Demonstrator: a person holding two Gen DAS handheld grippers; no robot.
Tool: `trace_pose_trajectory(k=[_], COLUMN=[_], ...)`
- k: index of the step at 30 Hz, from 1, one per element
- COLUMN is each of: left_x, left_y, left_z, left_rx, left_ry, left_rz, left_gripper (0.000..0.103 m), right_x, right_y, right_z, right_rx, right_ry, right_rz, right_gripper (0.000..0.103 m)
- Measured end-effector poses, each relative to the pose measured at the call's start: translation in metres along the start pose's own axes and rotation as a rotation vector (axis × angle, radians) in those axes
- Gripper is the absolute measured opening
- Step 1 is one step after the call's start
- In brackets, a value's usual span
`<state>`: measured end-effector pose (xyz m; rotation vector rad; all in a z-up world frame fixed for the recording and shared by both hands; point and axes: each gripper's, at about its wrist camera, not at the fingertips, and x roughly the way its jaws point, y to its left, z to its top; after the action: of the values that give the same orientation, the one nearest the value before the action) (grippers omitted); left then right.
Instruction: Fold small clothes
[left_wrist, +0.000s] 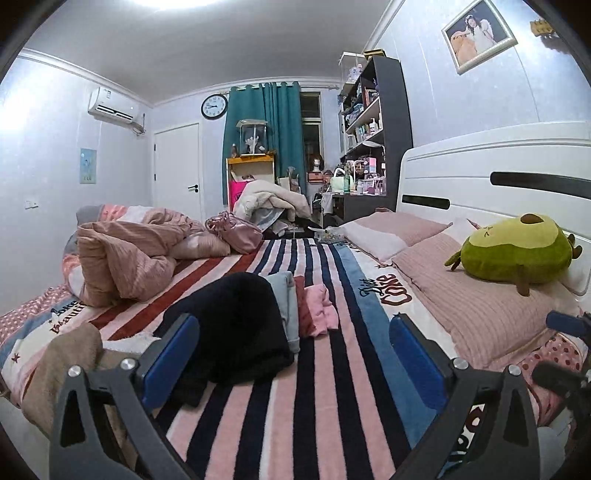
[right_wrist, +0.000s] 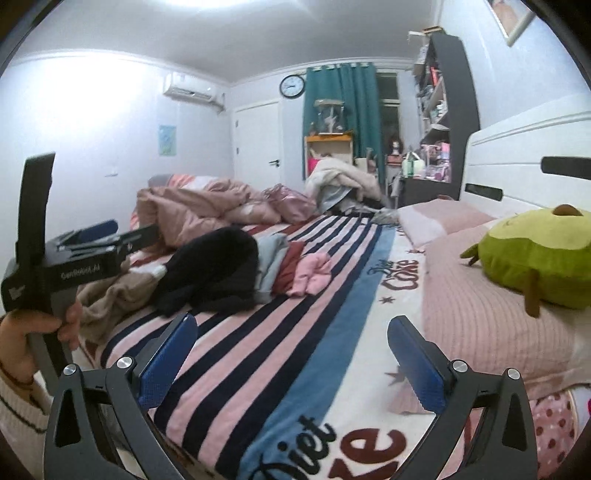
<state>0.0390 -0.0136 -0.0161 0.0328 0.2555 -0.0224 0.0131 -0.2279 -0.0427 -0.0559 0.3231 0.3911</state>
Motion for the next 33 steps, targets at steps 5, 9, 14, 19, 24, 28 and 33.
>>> trace_pose_trajectory(k=[5, 9, 14, 19, 24, 28, 33], left_x=[-0.001, -0.002, -0.003, -0.004, -0.003, -0.003, -0.003], left_y=[0.001, 0.005, 0.008, 0.011, 0.014, 0.013, 0.011], left_z=[-0.003, -0.005, -0.007, -0.008, -0.009, -0.009, -0.010], left_rx=[-0.004, -0.008, -0.012, -0.013, -0.024, -0.023, -0.020], left_ry=[0.011, 0.014, 0.015, 0.016, 0.019, 0.020, 0.023], left_rz=[0.002, 0.012, 0.024, 0.036, 0.037, 0.038, 0.046], left_gripper=[0.102, 0.102, 0.102, 0.102, 0.102, 0.102, 0.102], right_x=[-0.005, -0.007, -0.007, -0.008, -0.009, -0.009, -0.011], right_y=[-0.005, -0.002, 0.006, 0.010, 0.011, 0.009, 0.005], right_z=[0.004, 0.005, 0.006, 0.009, 0.010, 0.010, 0.011], right_rx=[0.024, 0.013, -0.001, -0.012, -0.019, -0.004, 0.014], right_ry=[-0.020, -0.024, -0.028, -0.035, -0.039, -0.039, -0.040], right_rz=[-0.010, -0.004, 0.004, 0.009, 0.001, 0.001, -0.003], right_gripper=[0.103, 0.103, 0.103, 0.103, 0.103, 0.103, 0.103])
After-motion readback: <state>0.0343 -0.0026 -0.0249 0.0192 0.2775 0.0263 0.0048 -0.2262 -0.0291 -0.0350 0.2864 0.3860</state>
